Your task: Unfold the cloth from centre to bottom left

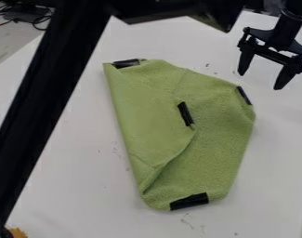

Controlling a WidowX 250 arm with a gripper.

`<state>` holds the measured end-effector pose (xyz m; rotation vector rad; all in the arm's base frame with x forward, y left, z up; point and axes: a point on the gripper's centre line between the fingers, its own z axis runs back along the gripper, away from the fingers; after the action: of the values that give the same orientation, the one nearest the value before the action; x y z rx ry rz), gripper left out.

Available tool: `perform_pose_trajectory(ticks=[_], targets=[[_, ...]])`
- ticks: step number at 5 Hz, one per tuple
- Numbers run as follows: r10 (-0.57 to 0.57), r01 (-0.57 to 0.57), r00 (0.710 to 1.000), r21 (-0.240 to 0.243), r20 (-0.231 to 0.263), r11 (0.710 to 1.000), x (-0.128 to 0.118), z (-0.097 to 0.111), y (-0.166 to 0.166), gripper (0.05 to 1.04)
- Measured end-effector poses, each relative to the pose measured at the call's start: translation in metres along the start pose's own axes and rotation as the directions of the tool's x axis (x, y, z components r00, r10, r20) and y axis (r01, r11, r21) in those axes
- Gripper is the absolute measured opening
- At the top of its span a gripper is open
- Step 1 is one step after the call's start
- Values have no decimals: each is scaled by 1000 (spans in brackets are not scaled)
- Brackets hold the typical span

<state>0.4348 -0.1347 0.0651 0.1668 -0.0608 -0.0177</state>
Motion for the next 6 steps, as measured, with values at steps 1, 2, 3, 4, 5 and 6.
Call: perform_pose_trajectory(ticks=[1,2,3,4,5,6], targets=[[-4,4,999,15,-47,1000,-6,-22,-3,1001],[42,-40,994,27,-105,999,-29,-45,3,1001],[143,-141,986,34,-84,989,-41,-32,23,1001],[212,-209,976,50,-58,977,-52,-23,38,1001],[274,-274,962,31,-10,961,-56,-8,47,1001],[324,-324,946,12,-23,946,-63,-23,63,1001]])
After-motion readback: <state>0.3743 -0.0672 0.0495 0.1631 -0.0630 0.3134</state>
